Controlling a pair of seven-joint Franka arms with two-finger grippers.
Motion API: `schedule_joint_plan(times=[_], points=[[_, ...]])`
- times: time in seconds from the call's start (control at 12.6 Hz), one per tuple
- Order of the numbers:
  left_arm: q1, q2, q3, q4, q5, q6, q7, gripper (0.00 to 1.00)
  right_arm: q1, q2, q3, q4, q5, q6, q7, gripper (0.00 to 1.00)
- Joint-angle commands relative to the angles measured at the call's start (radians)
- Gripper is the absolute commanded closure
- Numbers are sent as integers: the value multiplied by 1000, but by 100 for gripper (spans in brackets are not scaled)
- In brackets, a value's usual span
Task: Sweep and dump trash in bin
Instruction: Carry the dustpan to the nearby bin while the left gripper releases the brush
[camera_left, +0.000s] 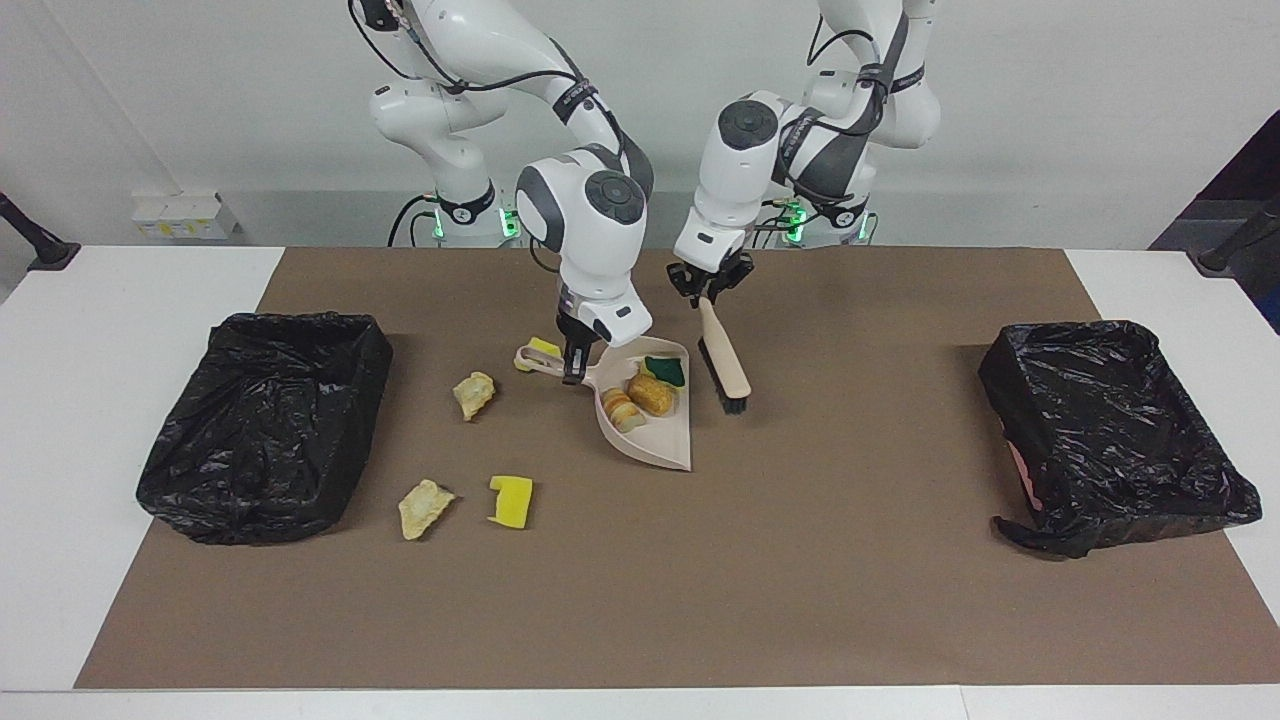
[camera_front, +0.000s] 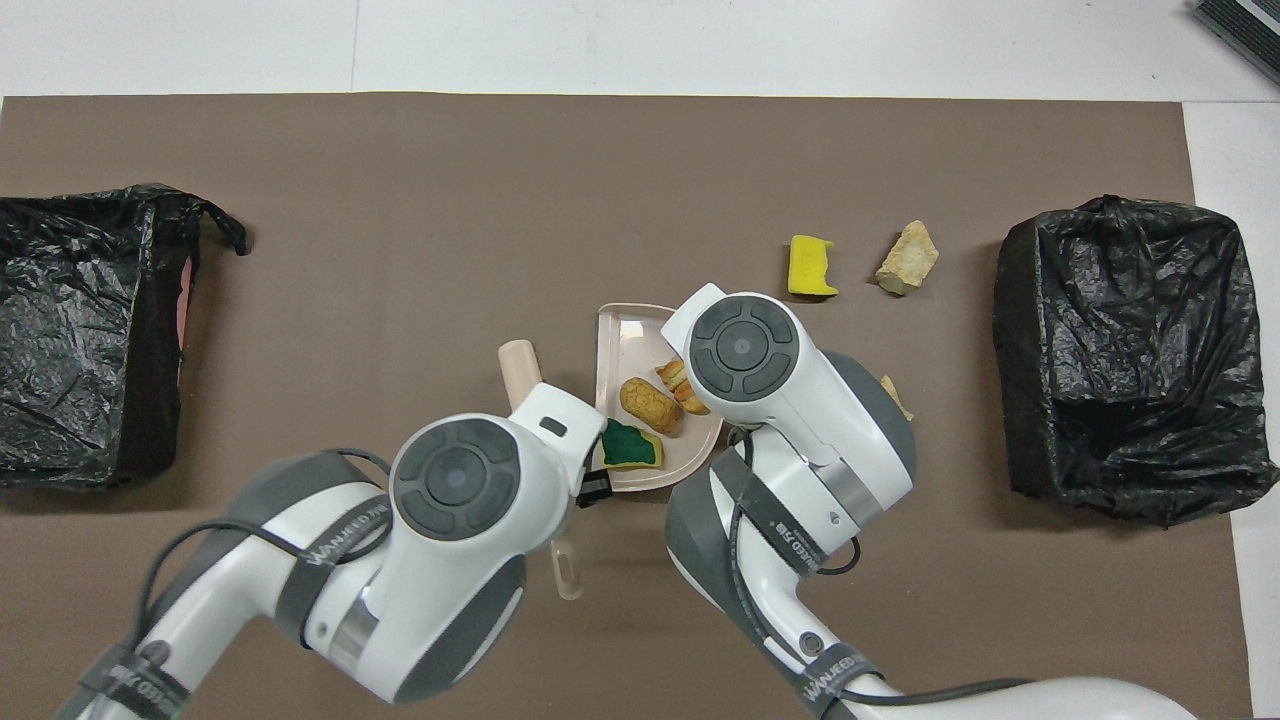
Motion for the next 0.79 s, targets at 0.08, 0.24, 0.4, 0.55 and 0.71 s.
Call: schedule_joint_plan(times=[0.08,0.24,0.4,0.55,0.71], points=[[124,-106,-11,-2,28,-203,10,100,-25,-3,5,10,6,17,-58,100],[112,-160,-14,-80,28,-179,14,100,-41,-12,7,9,6,12,-67,100],[53,-246,-19,-210,17,-87,13,100,-58,-23,8,9,9,11,-81,100],[-51,-235,-19,-275,14,2,10,100,-82,-52,7,10,70,11,-122,100],[-150,-217,-19,-324,-1,119,-3,100,-154,-98,7,10,116,3,-223,100]])
